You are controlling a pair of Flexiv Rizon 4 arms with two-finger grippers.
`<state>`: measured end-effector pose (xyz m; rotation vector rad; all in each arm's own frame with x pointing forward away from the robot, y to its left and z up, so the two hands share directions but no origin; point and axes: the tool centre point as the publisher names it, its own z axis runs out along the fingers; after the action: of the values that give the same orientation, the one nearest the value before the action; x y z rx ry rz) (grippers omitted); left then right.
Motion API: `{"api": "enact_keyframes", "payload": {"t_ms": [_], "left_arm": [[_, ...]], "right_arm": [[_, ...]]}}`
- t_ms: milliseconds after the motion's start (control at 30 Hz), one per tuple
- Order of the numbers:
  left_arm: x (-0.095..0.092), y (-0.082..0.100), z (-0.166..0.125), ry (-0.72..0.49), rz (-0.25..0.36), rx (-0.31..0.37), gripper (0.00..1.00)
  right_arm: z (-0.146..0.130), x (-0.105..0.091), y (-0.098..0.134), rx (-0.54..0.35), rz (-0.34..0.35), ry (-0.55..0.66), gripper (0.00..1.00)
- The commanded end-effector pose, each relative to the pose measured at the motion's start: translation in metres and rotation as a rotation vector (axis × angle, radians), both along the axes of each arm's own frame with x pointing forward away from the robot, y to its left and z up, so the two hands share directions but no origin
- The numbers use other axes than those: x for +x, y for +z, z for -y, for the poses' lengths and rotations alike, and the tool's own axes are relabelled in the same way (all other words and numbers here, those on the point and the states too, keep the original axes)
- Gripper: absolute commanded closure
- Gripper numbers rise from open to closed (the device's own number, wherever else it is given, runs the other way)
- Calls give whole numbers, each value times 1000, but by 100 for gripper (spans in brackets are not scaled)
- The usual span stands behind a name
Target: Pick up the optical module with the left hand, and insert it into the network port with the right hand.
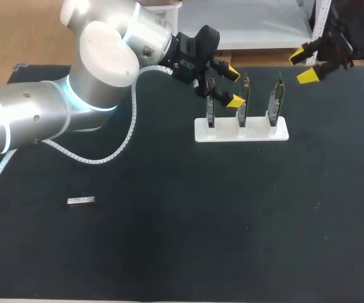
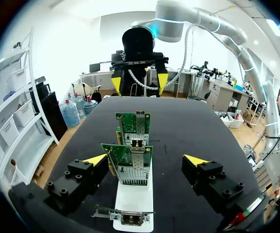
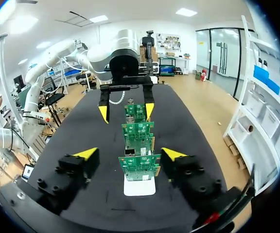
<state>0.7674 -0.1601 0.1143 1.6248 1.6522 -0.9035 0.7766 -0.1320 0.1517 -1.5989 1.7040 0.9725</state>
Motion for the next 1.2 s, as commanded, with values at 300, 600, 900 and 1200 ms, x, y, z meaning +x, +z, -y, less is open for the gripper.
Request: {"api": "enact_keyframes", "payload": {"t_ms": [300,600,900,1200], "left_arm": [[3,0,1,-3,-4,5,0],[0,12,-6,-18,30,34,0],[-6,58,-43,5,135,92,0],[-28,102,-100,94,217,148,0]], "right_arm": [[0,-2,0,-2,3,-4,0],[0,-2,0,-2,3,-4,0],[0,-2,0,-2,3,-4,0],[0,-2,0,-2,3,-4,0]]}}
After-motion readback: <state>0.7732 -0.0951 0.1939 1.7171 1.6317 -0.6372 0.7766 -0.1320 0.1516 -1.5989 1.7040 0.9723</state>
